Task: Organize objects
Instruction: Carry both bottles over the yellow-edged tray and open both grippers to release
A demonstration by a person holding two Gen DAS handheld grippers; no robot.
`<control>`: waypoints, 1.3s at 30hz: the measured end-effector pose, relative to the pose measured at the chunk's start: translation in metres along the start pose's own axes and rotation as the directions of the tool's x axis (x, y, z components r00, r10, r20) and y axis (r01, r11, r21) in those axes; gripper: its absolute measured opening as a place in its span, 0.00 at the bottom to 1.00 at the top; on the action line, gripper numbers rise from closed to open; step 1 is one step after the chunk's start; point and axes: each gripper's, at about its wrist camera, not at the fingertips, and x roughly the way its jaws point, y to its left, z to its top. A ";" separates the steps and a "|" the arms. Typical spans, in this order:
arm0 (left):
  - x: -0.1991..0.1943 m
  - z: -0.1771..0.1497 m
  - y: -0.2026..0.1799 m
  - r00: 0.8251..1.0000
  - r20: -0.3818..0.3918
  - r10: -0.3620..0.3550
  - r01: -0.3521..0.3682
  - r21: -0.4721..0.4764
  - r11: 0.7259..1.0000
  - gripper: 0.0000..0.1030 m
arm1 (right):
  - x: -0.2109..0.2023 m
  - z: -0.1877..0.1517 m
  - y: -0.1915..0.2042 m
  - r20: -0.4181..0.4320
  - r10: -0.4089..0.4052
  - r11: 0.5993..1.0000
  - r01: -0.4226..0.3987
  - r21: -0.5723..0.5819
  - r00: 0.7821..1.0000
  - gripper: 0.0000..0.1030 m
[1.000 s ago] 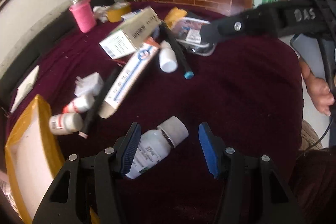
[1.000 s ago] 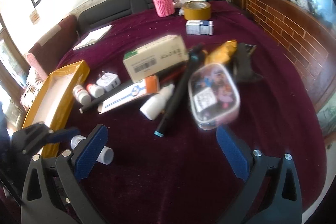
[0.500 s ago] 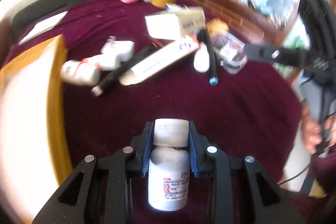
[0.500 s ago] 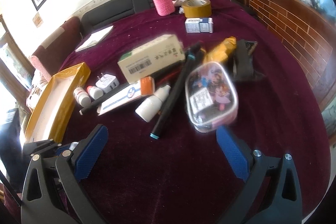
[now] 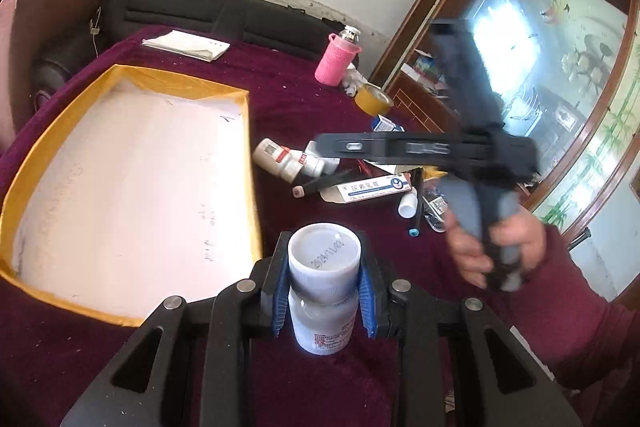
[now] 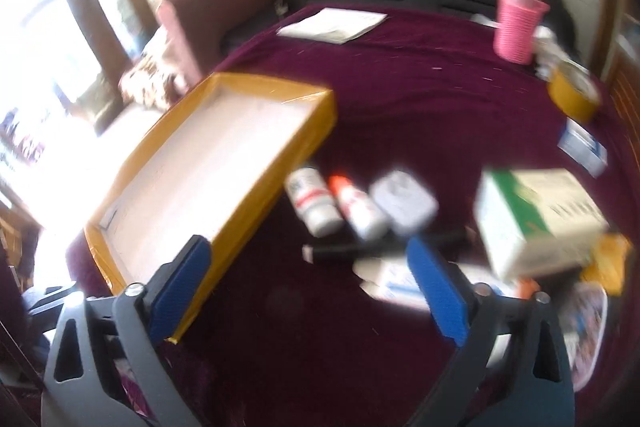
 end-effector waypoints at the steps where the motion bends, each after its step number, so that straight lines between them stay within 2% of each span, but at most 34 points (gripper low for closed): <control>1: -0.004 0.000 0.003 1.000 0.005 0.003 -0.002 -0.003 1.000 0.24 | 0.011 0.005 0.004 -0.022 0.003 1.000 -0.003 -0.016 1.000 0.76; 4: -0.016 -0.002 0.012 1.000 0.017 0.007 -0.006 -0.006 1.000 0.25 | 0.046 0.020 0.014 -0.089 -0.028 0.997 0.022 -0.075 0.996 0.64; 8: -0.026 -0.002 0.027 0.999 0.037 0.015 -0.014 -0.028 1.000 0.25 | 0.079 0.024 0.014 -0.164 -0.068 0.993 0.050 -0.109 0.984 0.50; 9: -0.028 -0.002 0.031 0.999 0.041 0.014 -0.012 -0.037 0.999 0.25 | 0.085 0.024 0.013 -0.175 -0.080 0.992 0.060 -0.113 0.981 0.42; 10: -0.028 -0.002 0.034 0.999 0.045 0.014 -0.012 -0.045 0.999 0.25 | 0.091 0.023 0.012 -0.191 -0.089 0.991 0.068 -0.114 0.977 0.38; 14: -0.027 -0.002 0.043 0.999 0.046 0.025 -0.022 -0.065 0.998 0.25 | 0.108 0.020 0.002 -0.231 -0.120 0.990 0.100 -0.097 0.965 0.35; 15: -0.026 -0.002 0.044 0.999 0.044 0.029 -0.026 -0.070 0.997 0.25 | 0.108 0.018 -0.001 -0.219 -0.126 0.990 0.109 -0.089 0.967 0.31; 18: -0.023 0.001 0.045 0.998 0.037 0.044 -0.041 -0.076 0.996 0.25 | 0.100 0.017 -0.010 -0.217 -0.104 0.995 0.100 -0.030 0.971 0.31; 21: -0.026 0.010 0.044 0.998 0.042 0.044 -0.041 -0.075 0.996 0.25 | 0.077 0.015 -0.022 -0.175 -0.078 0.996 0.084 0.026 0.981 0.31; 24: -0.028 0.027 0.045 0.998 0.046 0.045 -0.041 -0.076 0.996 0.25 | 0.042 0.018 -0.029 -0.116 -0.012 0.996 0.023 0.090 0.993 0.31; 27: -0.016 0.056 0.050 0.998 0.025 0.055 -0.053 -0.074 0.996 0.25 | 0.022 0.030 -0.025 -0.076 0.066 0.991 -0.056 0.121 0.995 0.31; 29: 0.000 0.074 0.058 0.997 0.007 0.073 -0.072 -0.088 0.994 0.24 | 0.022 0.041 -0.022 -0.061 0.123 0.983 -0.113 0.146 0.991 0.31; 31: 0.023 0.094 0.076 0.997 -0.026 0.073 -0.076 -0.147 0.986 0.24 | 0.026 0.049 -0.019 -0.053 0.168 0.970 -0.156 0.186 0.984 0.31; 33: 0.051 0.114 0.098 0.996 -0.067 0.063 -0.076 -0.223 0.972 0.24 | 0.043 0.060 -0.009 -0.047 0.181 0.962 -0.166 0.216 0.982 0.31; 36: 0.090 0.131 0.125 0.987 -0.108 0.117 -0.142 -0.270 0.952 0.24 | 0.074 0.074 -0.006 -0.046 0.186 0.944 -0.165 0.285 0.982 0.31; 39: 0.119 0.135 0.146 0.985 -0.133 0.109 -0.148 -0.333 0.931 0.24 | 0.103 0.086 -0.016 -0.046 0.176 0.930 -0.150 0.337 0.983 0.31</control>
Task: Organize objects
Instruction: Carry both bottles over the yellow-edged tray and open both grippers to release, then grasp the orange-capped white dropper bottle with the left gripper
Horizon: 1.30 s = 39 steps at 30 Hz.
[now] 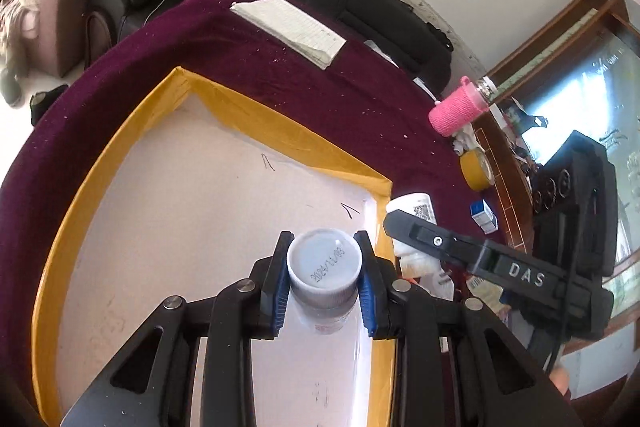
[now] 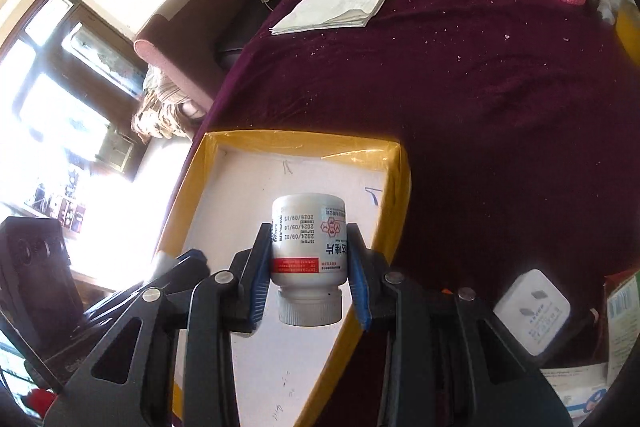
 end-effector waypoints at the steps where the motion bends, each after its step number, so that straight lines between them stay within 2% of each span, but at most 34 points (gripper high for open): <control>1: 0.010 0.002 0.002 1.000 -0.007 0.001 -0.001 -0.007 1.000 0.24 | 0.005 0.002 -0.001 -0.002 -0.006 1.000 0.006 0.009 1.000 0.31; 3: 0.024 0.005 0.004 1.000 -0.011 0.022 -0.022 -0.015 1.000 0.24 | 0.010 0.005 -0.001 -0.004 -0.023 1.000 0.023 0.014 1.000 0.31; 8: 0.040 0.014 0.005 1.000 0.008 -0.002 0.003 -0.026 1.000 0.24 | 0.022 0.014 0.001 0.006 -0.099 0.995 0.099 -0.012 0.995 0.31; 10: 0.042 0.018 0.005 1.000 0.018 0.004 -0.003 -0.029 1.000 0.28 | 0.020 0.017 -0.001 0.016 -0.113 0.993 0.114 -0.013 0.993 0.31; 13: 0.041 0.023 0.010 0.999 0.044 0.014 -0.011 -0.059 0.998 0.50 | 0.015 0.021 -0.008 0.016 -0.081 0.996 0.080 0.038 0.997 0.32; 14: 0.039 0.026 0.012 0.998 0.055 0.019 -0.016 -0.068 0.998 0.61 | 0.012 0.021 -0.010 0.016 -0.069 0.997 0.068 0.048 0.998 0.32; 18: 0.027 0.027 0.016 0.997 0.067 0.027 -0.020 -0.107 0.994 0.61 | 0.001 0.018 -0.005 0.040 -0.085 0.996 0.084 0.015 0.996 0.34; 21: 0.005 0.015 0.010 0.990 0.120 0.069 -0.058 -0.096 0.994 0.61 | -0.017 0.011 0.000 0.083 -0.115 0.993 0.116 -0.014 0.990 0.37; 24: -0.011 -0.008 0.008 0.977 0.176 0.124 -0.101 -0.131 0.986 0.68 | -0.044 -0.010 0.005 0.141 -0.119 0.989 0.129 -0.069 0.983 0.48; 26: -0.012 -0.023 0.009 0.971 0.191 0.147 -0.118 -0.152 0.981 0.68 | -0.060 -0.029 0.007 0.171 -0.121 0.986 0.138 -0.094 0.978 0.48; 30: -0.002 -0.047 0.014 0.958 0.163 0.237 -0.212 -0.157 0.965 0.68 | -0.083 -0.062 0.000 0.203 -0.110 0.988 0.129 -0.083 0.973 0.48; 32: 0.000 -0.054 0.025 0.972 0.128 0.199 -0.169 -0.211 0.963 0.68 | -0.091 -0.074 -0.005 0.212 -0.109 0.989 0.127 -0.071 0.971 0.48; 35: -0.009 -0.065 0.030 0.967 0.149 0.206 -0.167 -0.235 0.957 0.68 | -0.104 -0.094 -0.012 0.222 -0.101 0.991 0.117 -0.061 0.970 0.48; 39: -0.021 -0.068 0.029 0.972 0.171 0.163 -0.123 -0.225 0.967 0.68 | -0.119 -0.118 -0.021 0.235 -0.095 0.993 0.109 -0.048 0.967 0.48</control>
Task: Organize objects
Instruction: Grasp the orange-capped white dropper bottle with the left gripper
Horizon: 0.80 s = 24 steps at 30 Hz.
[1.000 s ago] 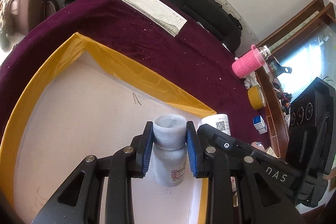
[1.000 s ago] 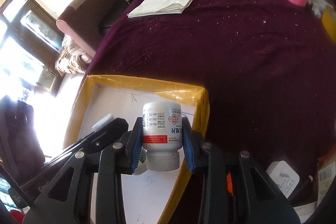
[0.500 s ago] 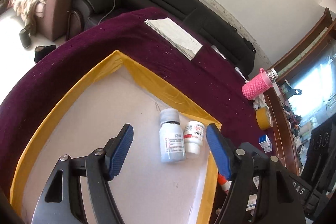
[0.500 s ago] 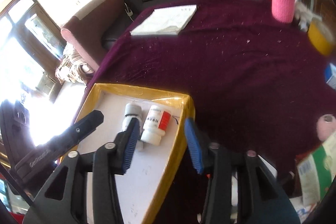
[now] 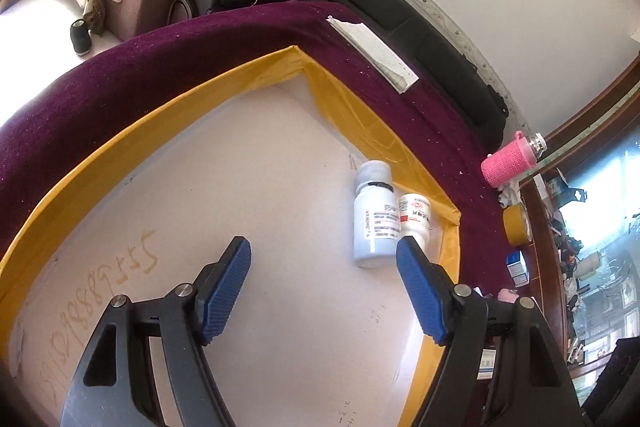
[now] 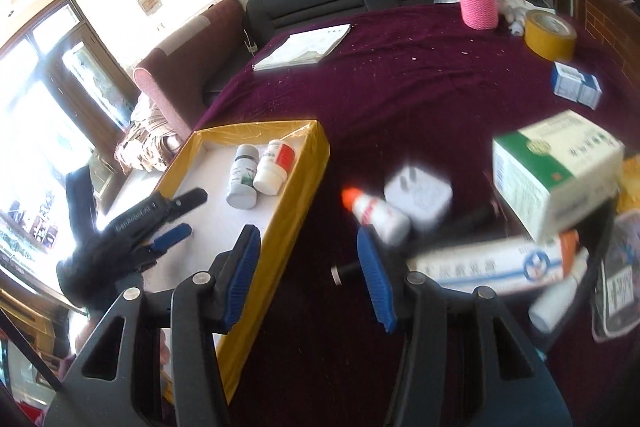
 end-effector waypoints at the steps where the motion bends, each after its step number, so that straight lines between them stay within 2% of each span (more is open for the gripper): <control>1: -0.007 0.001 -0.005 1.000 0.015 -0.001 0.001 0.021 1.000 0.68 | -0.004 -0.005 -0.002 0.000 -0.006 1.000 0.006 -0.002 1.000 0.48; 4: -0.039 -0.005 -0.035 0.997 0.076 -0.023 0.015 0.112 0.994 0.68 | -0.021 -0.017 -0.013 0.024 -0.040 0.999 0.040 -0.004 0.999 0.48; 7: -0.060 -0.024 -0.083 0.995 0.091 -0.046 0.020 0.262 0.965 0.70 | -0.044 -0.026 -0.031 0.086 -0.095 0.995 0.094 0.015 0.992 0.48; 8: -0.061 -0.033 -0.097 0.995 0.082 -0.048 0.020 0.312 0.950 0.75 | -0.052 -0.028 -0.038 0.106 -0.114 0.993 0.111 0.027 0.988 0.48; 12: -0.042 -0.075 -0.151 0.999 -0.016 -0.052 0.053 0.475 0.878 0.76 | -0.077 -0.036 -0.073 0.161 -0.173 0.983 0.162 0.085 0.972 0.53; 14: -0.027 -0.088 -0.166 0.999 -0.042 -0.011 0.031 0.510 0.860 0.76 | -0.085 -0.040 -0.091 0.172 -0.201 0.977 0.183 0.111 0.964 0.53; 16: -0.009 -0.094 -0.173 0.997 -0.075 0.029 0.012 0.494 0.869 0.76 | -0.092 -0.042 -0.109 0.189 -0.235 0.968 0.212 0.132 0.953 0.53; 18: 0.006 -0.096 -0.169 0.993 -0.103 0.062 -0.011 0.433 0.901 0.76 | -0.098 -0.045 -0.125 0.210 -0.274 0.957 0.246 0.151 0.939 0.53; 21: 0.033 -0.091 -0.165 0.985 -0.138 0.100 -0.046 0.349 0.936 0.75 | -0.102 -0.050 -0.148 0.222 -0.281 0.952 0.242 0.188 0.934 0.53; 23: 0.047 -0.089 -0.166 0.982 -0.151 0.115 -0.060 0.329 0.942 0.75 | -0.101 -0.054 -0.161 0.218 -0.273 0.950 0.227 0.213 0.937 0.53; 24: 0.050 -0.089 -0.169 0.982 -0.134 0.134 -0.080 0.344 0.936 0.74 | -0.100 -0.056 -0.167 0.214 -0.269 0.950 0.221 0.222 0.939 0.53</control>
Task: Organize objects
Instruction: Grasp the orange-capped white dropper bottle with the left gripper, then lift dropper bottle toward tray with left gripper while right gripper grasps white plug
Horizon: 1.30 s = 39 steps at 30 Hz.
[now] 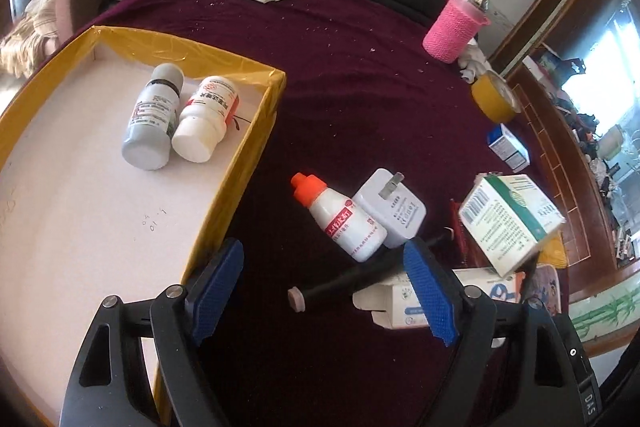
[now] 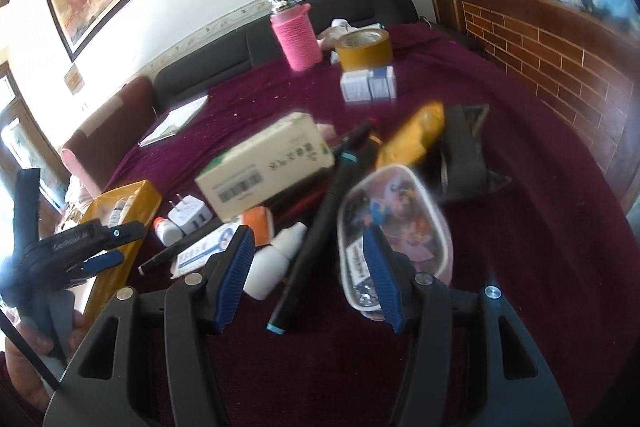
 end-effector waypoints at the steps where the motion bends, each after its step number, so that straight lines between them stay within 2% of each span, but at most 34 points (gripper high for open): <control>1: 0.002 0.002 -0.005 1.000 0.009 0.017 -0.017 0.025 1.000 0.74 | 0.002 -0.001 -0.005 -0.003 0.003 1.000 -0.003 0.006 1.000 0.53; 5: 0.013 0.006 -0.013 0.995 0.025 0.095 -0.097 0.085 0.992 0.66 | 0.008 -0.002 -0.014 -0.007 0.028 0.999 -0.028 0.023 1.000 0.53; 8: 0.016 0.008 -0.016 0.992 0.037 0.119 -0.122 0.099 0.988 0.65 | 0.013 -0.003 -0.016 -0.024 0.065 0.997 -0.064 0.042 0.998 0.53; 11: 0.021 0.009 -0.022 0.991 0.045 0.126 -0.131 0.136 0.982 0.58 | 0.015 -0.004 -0.013 -0.038 0.089 0.995 -0.088 0.037 0.995 0.53; 13: 0.021 0.009 -0.024 0.992 0.047 0.115 -0.121 0.156 0.980 0.50 | 0.016 -0.006 -0.011 -0.050 0.099 0.995 -0.097 0.033 0.994 0.53; 15: 0.019 0.008 -0.027 0.994 0.035 0.107 -0.112 0.195 0.974 0.33 | 0.016 -0.008 -0.010 -0.055 0.104 0.994 -0.103 0.029 0.993 0.53; 16: 0.018 0.008 -0.028 0.993 0.028 0.112 -0.116 0.211 0.971 0.32 | 0.016 -0.009 -0.009 -0.057 0.103 0.994 -0.101 0.026 0.993 0.54; 19: 0.022 0.003 -0.028 0.985 0.024 0.169 -0.170 0.250 0.953 0.32 | 0.017 -0.010 -0.008 -0.065 0.103 0.995 -0.102 0.021 0.993 0.54; 21: 0.025 0.000 -0.032 0.979 0.048 0.196 -0.202 0.280 0.939 0.31 | 0.018 -0.011 -0.006 -0.068 0.100 0.995 -0.099 0.016 0.993 0.54; 24: 0.037 0.001 -0.036 0.982 0.018 0.189 -0.186 0.277 0.943 0.32 | 0.018 -0.012 -0.003 -0.072 0.094 0.996 -0.094 0.004 0.993 0.54; 28: 0.043 0.000 -0.049 0.971 0.091 0.223 -0.240 0.349 0.906 0.33 | 0.018 -0.015 0.000 -0.072 0.078 0.997 -0.079 -0.013 0.994 0.54; 29: 0.043 -0.001 -0.050 0.970 0.097 0.225 -0.245 0.364 0.899 0.31 | 0.018 -0.015 0.001 -0.073 0.074 0.997 -0.076 -0.019 0.995 0.54; 30: 0.041 -0.002 -0.049 0.975 0.090 0.203 -0.222 0.366 0.903 0.22 | 0.019 -0.015 0.002 -0.074 0.071 0.997 -0.073 -0.023 0.995 0.55; 32: 0.034 -0.005 -0.044 0.986 0.064 0.153 -0.166 0.346 0.924 0.22 | 0.020 -0.016 0.004 -0.074 0.066 0.997 -0.069 -0.035 0.995 0.58; 35: 0.011 -0.011 -0.034 0.996 0.066 0.057 -0.074 0.301 0.951 0.22 | 0.022 -0.016 0.009 -0.074 0.053 0.997 -0.057 -0.058 0.996 0.62; 39: -0.033 -0.019 -0.016 0.993 0.082 -0.088 0.067 0.226 0.972 0.22 | 0.023 -0.019 0.017 -0.072 0.018 0.995 -0.026 -0.101 0.997 0.64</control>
